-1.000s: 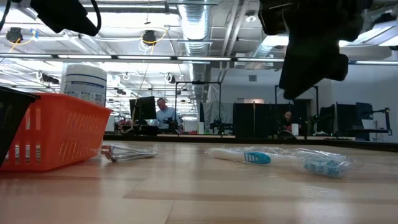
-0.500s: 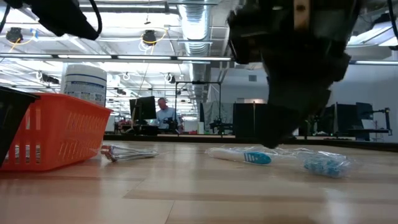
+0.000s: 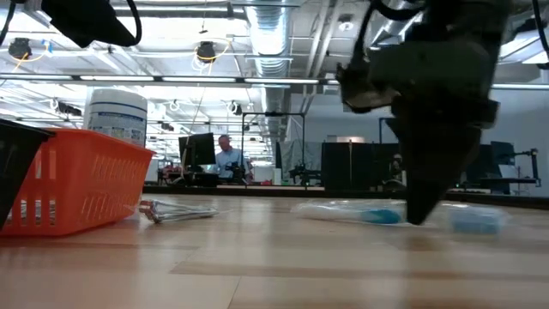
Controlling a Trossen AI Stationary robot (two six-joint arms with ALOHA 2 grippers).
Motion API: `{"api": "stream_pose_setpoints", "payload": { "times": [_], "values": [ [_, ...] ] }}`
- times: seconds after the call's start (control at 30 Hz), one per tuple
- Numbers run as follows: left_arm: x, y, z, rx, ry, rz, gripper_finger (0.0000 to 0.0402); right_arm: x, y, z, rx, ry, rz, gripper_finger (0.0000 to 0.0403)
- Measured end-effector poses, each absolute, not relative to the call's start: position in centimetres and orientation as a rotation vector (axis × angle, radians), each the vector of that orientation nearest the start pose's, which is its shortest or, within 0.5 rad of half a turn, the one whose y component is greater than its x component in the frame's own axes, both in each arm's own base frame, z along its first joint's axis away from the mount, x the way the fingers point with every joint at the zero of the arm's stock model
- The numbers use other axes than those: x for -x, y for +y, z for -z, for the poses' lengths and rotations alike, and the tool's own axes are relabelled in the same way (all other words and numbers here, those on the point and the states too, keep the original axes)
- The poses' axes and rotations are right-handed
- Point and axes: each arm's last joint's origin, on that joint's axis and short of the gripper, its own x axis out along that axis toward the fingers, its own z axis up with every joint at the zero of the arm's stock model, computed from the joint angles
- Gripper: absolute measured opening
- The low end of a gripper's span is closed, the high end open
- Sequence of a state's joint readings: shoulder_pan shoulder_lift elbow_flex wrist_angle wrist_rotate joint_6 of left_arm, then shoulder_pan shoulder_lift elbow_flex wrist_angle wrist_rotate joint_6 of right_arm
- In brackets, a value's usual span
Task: Pick & Place Travel size toiletries
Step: Put the blue toothbrush into the left black basket
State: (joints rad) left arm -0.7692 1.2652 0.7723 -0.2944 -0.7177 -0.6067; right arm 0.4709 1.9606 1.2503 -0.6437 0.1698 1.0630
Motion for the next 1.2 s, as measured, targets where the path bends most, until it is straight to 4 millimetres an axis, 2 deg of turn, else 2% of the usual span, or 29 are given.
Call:
{"api": "stream_pose_setpoints", "payload": {
  "times": [0.17,0.27,0.4,0.57,0.73,1.07,1.2],
  "values": [
    [-19.2,-15.9,-22.9,0.061,0.557,-0.123,0.0185,-32.3,15.8,-14.1,-0.411,1.240,0.519,0.0002],
    [-19.2,-15.9,-22.9,0.062,0.557,-0.123,0.0185,-32.7,16.3,-15.3,-0.357,1.192,0.493,0.0001],
    [-19.2,-15.9,-22.9,0.062,0.556,-0.122,0.0185,-32.5,17.2,-17.5,-0.195,1.152,0.486,0.0004],
    [-19.2,-16.0,-22.9,0.063,0.556,-0.119,0.0185,-31.9,17.3,-17.8,-0.012,1.212,0.441,0.0020],
    [-19.1,-16.1,-22.9,0.073,0.564,-0.100,0.0185,-31.6,16.6,-17.1,-0.015,1.274,0.441,0.0071],
    [-19.1,-16.1,-23.0,0.081,0.566,-0.087,0.0185,-31.4,17.2,-17.1,0.126,1.289,0.317,0.0224],
    [-19.1,-16.2,-23.0,0.081,0.565,-0.085,0.0185,-31.1,17.0,-16.0,0.188,1.280,0.288,0.0252]
  ]
}}
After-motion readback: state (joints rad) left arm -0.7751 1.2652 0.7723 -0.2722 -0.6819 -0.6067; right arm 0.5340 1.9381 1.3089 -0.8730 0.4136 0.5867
